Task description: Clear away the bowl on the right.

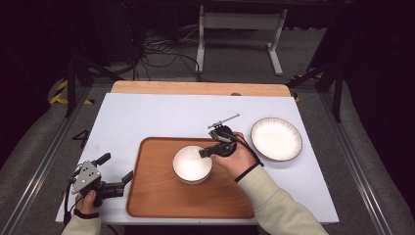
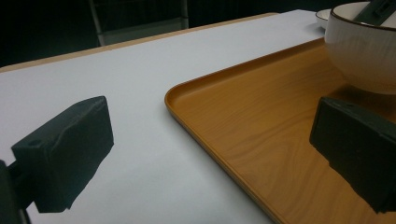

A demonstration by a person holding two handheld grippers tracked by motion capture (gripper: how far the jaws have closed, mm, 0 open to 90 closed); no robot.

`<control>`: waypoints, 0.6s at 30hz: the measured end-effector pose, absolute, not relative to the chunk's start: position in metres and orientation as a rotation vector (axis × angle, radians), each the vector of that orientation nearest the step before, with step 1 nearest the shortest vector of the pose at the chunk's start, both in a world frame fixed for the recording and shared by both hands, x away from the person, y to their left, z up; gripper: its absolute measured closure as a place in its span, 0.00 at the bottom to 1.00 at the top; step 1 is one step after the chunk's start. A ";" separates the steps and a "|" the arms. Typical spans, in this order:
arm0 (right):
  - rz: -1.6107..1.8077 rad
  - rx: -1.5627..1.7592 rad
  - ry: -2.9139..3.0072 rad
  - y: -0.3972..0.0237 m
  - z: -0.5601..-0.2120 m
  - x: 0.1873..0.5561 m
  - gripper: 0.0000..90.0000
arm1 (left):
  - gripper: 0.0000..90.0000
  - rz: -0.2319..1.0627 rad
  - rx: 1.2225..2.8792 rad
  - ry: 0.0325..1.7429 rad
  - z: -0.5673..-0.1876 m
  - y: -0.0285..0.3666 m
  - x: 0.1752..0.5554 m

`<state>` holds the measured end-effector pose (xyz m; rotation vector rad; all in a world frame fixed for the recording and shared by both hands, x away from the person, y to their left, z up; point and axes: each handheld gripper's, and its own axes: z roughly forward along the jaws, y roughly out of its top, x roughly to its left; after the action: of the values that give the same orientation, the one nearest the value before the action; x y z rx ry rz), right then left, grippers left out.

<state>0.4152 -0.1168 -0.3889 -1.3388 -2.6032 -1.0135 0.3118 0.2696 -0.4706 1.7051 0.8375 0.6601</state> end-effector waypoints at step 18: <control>-0.968 -1.331 -2.609 -0.112 -0.404 0.414 0.89 | 0.00 0.660 1.712 0.834 -0.470 0.270 0.312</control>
<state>0.4138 -0.1123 -0.4041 -1.3307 -2.6085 -0.9679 0.3120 0.2698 -0.4704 1.7122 0.8343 0.6599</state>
